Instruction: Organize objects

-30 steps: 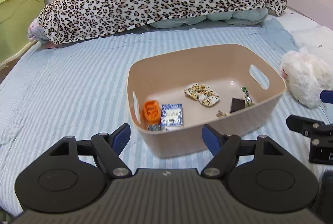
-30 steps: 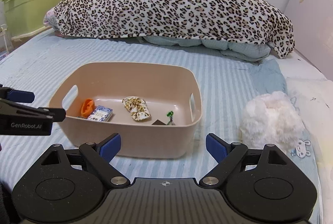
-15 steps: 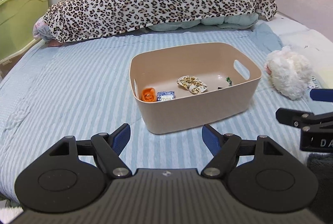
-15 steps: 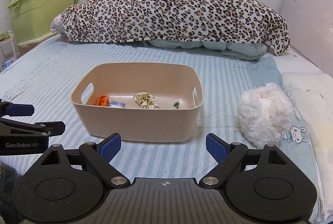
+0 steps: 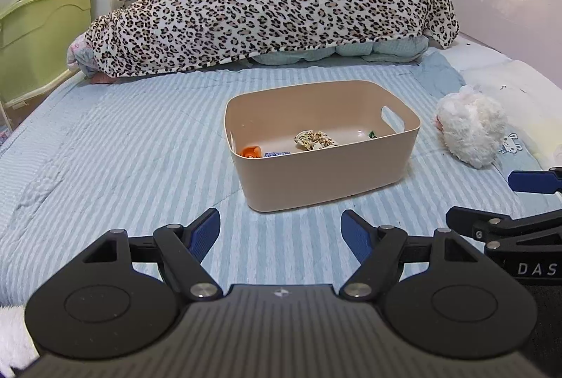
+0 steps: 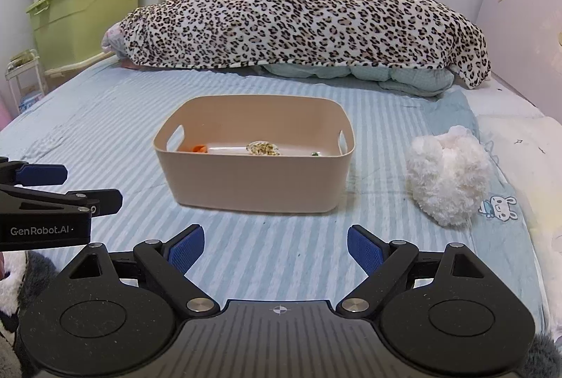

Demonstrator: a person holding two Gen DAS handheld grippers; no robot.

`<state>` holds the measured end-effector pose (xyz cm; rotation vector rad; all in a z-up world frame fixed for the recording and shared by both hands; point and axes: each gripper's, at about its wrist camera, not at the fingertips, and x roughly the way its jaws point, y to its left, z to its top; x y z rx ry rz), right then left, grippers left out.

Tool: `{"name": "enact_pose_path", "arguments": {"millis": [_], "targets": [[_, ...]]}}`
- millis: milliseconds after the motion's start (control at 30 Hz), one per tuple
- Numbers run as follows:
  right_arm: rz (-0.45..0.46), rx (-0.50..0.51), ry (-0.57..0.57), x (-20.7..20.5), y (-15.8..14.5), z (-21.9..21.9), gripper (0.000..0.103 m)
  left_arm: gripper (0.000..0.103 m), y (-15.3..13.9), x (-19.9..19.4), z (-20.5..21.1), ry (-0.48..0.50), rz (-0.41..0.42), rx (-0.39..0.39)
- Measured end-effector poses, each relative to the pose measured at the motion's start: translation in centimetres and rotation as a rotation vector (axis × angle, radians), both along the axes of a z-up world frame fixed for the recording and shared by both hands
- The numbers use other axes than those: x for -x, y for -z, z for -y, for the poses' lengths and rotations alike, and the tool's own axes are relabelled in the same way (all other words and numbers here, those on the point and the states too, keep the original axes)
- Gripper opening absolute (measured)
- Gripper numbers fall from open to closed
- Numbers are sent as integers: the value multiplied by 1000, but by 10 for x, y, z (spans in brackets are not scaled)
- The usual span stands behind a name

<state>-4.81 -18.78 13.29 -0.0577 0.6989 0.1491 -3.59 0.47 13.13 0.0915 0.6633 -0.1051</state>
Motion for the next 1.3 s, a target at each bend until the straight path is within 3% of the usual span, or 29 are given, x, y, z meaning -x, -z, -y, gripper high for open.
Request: {"name": "enact_pose_path", "arguments": {"millis": [200, 567, 1300], "targets": [[-40, -49, 0, 14, 5, 1, 90, 77, 3, 18, 4, 11, 16, -1], [-62, -42, 18, 32, 14, 4, 90, 77, 10, 44, -5, 10, 9, 47], [-71, -44, 23, 44, 18, 6, 90, 77, 19, 55, -6, 10, -10, 71]]}}
